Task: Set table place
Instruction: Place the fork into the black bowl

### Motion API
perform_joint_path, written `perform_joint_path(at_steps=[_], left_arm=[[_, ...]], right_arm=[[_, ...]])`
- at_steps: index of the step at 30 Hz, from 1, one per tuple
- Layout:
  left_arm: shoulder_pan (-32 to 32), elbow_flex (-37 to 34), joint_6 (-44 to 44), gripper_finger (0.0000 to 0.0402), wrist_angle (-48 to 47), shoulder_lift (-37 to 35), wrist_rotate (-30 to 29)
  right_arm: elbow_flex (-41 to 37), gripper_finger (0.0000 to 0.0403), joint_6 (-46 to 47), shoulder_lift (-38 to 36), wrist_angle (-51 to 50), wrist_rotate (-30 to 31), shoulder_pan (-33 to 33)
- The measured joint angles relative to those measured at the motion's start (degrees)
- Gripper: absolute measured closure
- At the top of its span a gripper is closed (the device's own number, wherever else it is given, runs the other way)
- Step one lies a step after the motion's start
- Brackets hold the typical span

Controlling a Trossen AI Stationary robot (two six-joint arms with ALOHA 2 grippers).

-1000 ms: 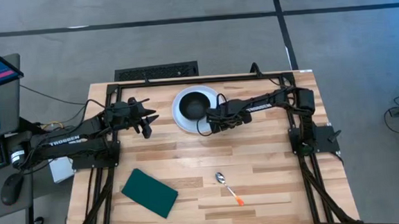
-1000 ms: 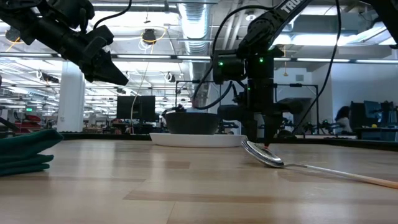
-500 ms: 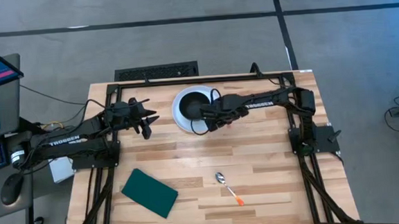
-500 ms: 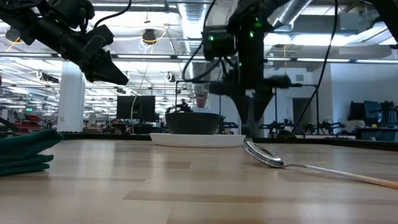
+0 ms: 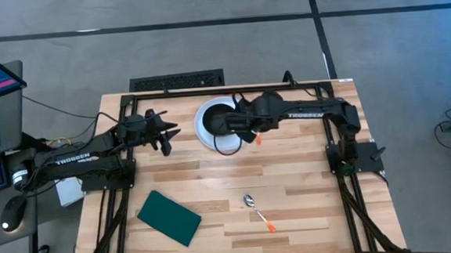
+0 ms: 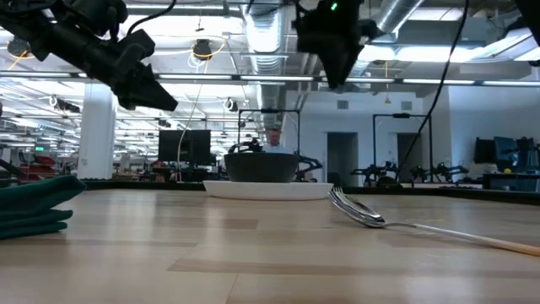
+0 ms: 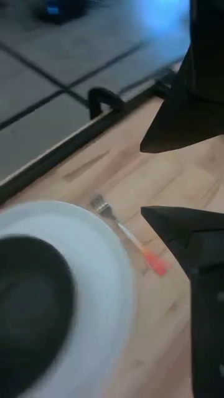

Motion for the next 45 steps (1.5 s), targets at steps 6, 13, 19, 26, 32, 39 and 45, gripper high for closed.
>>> perform_joint_path(at_steps=[6,13,19,26,32,39,45], left_arm=[[0.0,0.0,0.0,0.0296,2.2,0.0,-0.1],[0.0,0.0,0.0,0.0296,1.1,0.0,-0.6],[0.0,0.0,0.1,0.0296,0.2,0.0,-0.6],[0.0,0.0,1.5,0.0296,0.3,0.0,-0.6],[0.0,0.0,1.5,0.0296,0.0,0.0,-0.6],[0.0,0.0,1.5,0.0296,-2.1,0.0,-0.4],[0.0,0.0,-0.1,0.0296,-5.2,0.0,-0.1]], right_arm=[[-1.1,0.0235,-6.9,-5.1,0.2,0.4,1.4],[-6.5,0.0236,4.3,-14.3,-0.7,-0.9,2.7],[-16.6,0.0239,15.4,-20.6,1.4,-7.5,8.6],[-27.2,0.0237,20.1,-19.8,17.4,-14.8,18.9],[-29.1,0.0239,19.8,-12.0,31.1,-18.3,24.4],[-29.1,0.0236,24.0,-2.4,37.3,-27.6,28.3],[-28.9,0.0239,32.6,0.4,37.8,-29.8,34.4]])
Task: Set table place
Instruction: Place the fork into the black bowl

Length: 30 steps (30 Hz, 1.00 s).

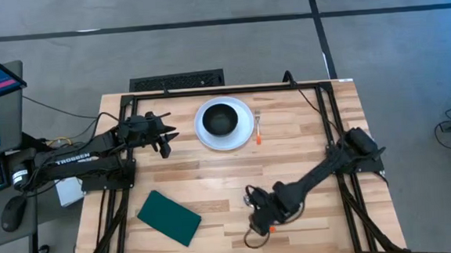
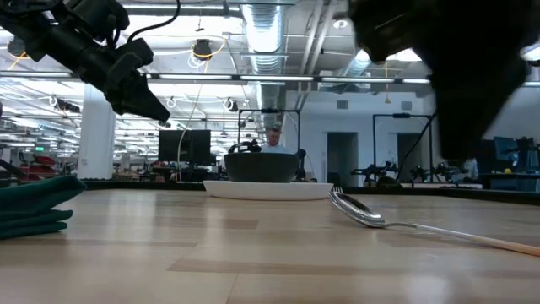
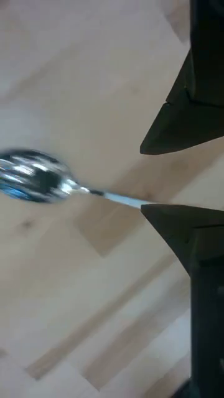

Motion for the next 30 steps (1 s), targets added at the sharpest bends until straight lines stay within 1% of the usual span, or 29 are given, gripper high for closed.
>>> perform_joint_path(at_steps=[4,9,22,30], left_arm=[[0.0,0.0,-0.5,0.0296,-0.8,0.0,0.1],[0.0,0.0,-0.5,0.0296,-1.0,0.0,0.1],[0.0,0.0,-0.6,0.0296,-1.6,0.0,0.0],[0.0,0.0,-1.5,0.0296,-3.7,0.0,0.0]], right_arm=[[0.0,0.0239,4.8,0.1,0.3,1.4,3.1],[0.0,0.0239,7.1,0.1,3.0,6.4,4.7],[0.0,0.0239,6.2,0.1,4.0,6.9,4.5],[0.1,0.0239,6.1,4.7,5.8,7.9,4.1]])
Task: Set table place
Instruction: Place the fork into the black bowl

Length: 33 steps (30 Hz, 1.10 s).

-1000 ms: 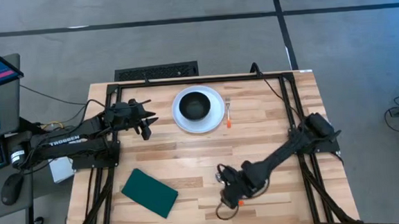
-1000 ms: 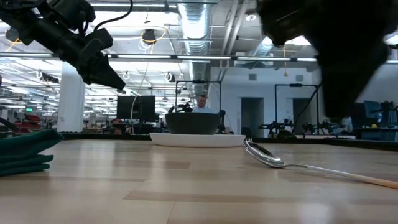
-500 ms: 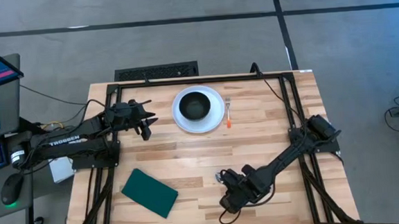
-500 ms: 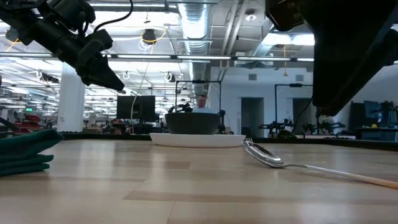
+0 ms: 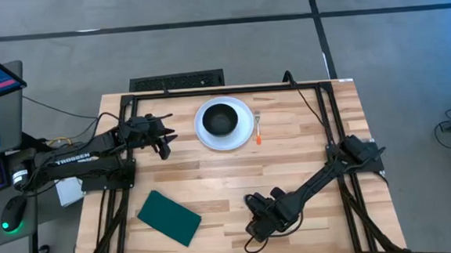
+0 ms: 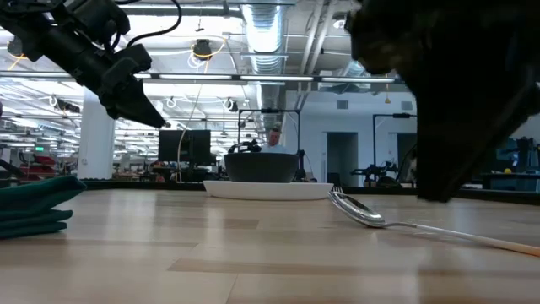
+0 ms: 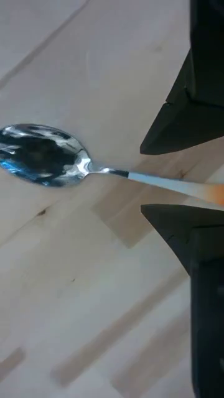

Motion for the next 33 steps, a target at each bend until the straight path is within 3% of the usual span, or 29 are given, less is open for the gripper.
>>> perform_joint_path(at_steps=[13,23,33], left_arm=[[0.0,0.0,-0.1,0.0296,-1.2,0.0,0.0],[0.0,0.0,-0.1,0.0296,-1.2,0.0,0.0],[0.0,0.0,-0.1,0.0296,-1.2,0.0,0.0]], right_arm=[[0.2,0.0244,-1.0,4.4,1.0,-1.3,-1.7],[0.1,0.0329,0.5,4.6,0.6,-1.4,-1.9],[0.1,0.0386,0.5,4.7,0.9,-1.2,-1.9]])
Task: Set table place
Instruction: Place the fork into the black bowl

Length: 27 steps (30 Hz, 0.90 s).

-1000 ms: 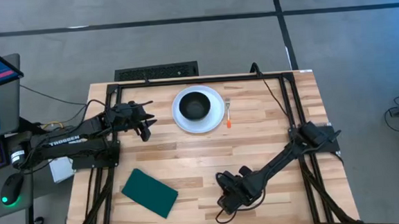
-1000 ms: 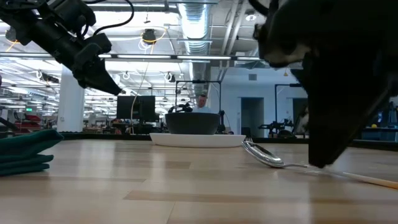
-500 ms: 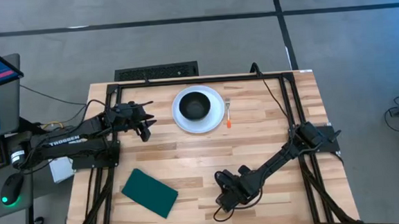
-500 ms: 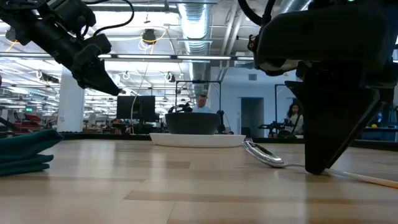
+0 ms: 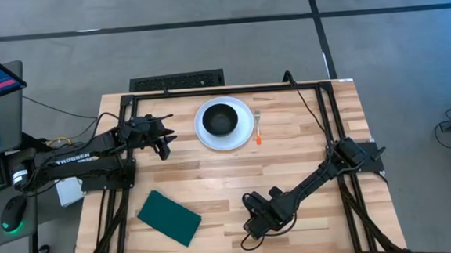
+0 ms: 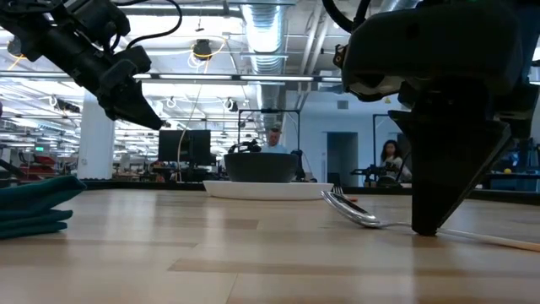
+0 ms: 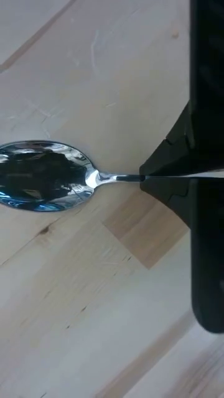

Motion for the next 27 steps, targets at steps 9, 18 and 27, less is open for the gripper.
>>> perform_joint_path(at_steps=[9,18,27], left_arm=[[0.0,0.0,0.0,0.0296,0.0,0.0,0.0],[0.0,0.0,0.0,0.0296,0.0,0.0,0.0],[0.0,0.0,-1.3,0.0296,-2.2,0.0,0.0]], right_arm=[[-0.3,0.0382,0.0,-1.5,-0.2,0.7,-0.5],[-0.3,0.0387,-5.7,-7.9,-4.9,2.6,-4.6],[-0.2,0.0381,-12.1,-13.5,-8.9,0.9,-11.3]])
